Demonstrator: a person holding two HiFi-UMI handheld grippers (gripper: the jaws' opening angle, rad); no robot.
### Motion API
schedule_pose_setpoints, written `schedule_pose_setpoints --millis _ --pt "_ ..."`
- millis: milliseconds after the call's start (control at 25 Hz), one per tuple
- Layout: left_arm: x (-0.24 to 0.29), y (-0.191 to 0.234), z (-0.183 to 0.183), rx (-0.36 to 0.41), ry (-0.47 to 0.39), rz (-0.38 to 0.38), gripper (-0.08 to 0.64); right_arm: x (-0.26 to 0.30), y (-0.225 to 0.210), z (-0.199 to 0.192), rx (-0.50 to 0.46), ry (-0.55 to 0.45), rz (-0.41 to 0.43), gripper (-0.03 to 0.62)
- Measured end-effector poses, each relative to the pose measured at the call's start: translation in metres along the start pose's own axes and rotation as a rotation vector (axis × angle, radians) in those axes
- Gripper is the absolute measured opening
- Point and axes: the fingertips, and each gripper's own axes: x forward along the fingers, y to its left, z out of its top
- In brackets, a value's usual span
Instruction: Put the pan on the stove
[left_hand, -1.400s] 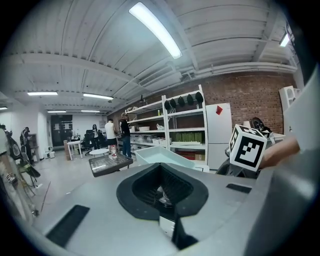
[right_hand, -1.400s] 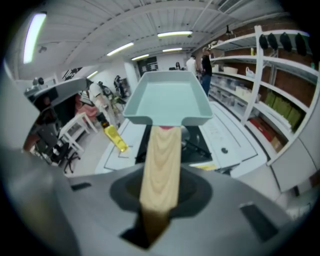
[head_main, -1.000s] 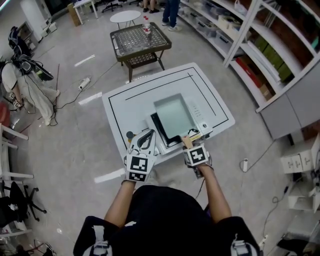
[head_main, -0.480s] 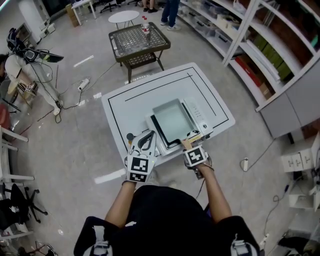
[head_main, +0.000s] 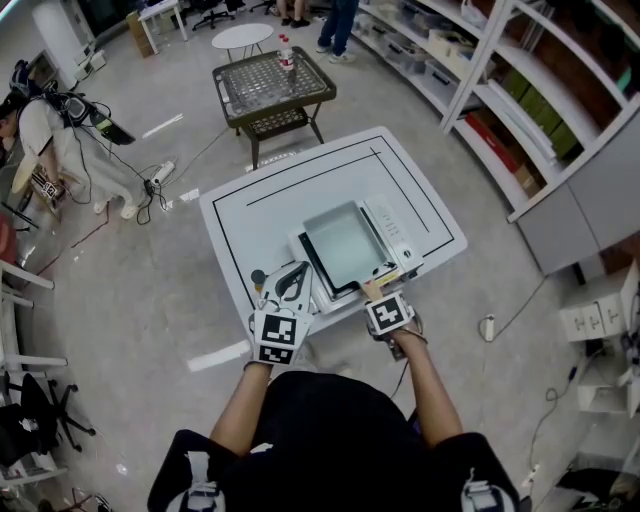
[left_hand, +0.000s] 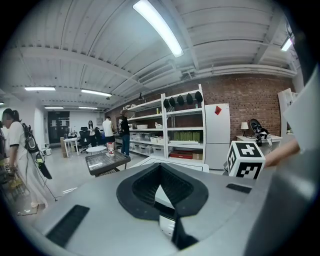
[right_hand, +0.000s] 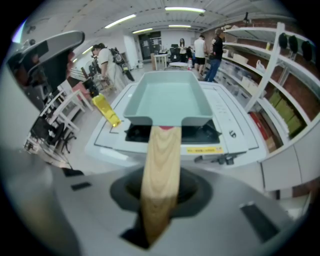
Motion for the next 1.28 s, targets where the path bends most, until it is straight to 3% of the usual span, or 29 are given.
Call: schedule_pose_setpoints --millis 440,600,800,1280 --pt "0.002 -0.004 0.0 0.007 -0.01 -0.025 0.025 -0.004 -0.005 -0.002 0.013 0.015 -0.032 0.102" --pt "0.001 -0.004 0.003 0.007 -0.013 -0.033 0.025 -0.004 0.004 0.014 0.019 -0.053 0.018 0.104" --pt "0.001 -0.005 0.003 0.019 -0.014 -0.048 0.023 -0.011 0.001 0.014 0.04 -0.053 0.001 0.127" --pt "0.004 -0.005 0.011 0.043 -0.032 -0.069 0.025 -0.036 -0.005 0.04 0.032 -0.188 -0.037 0.193"
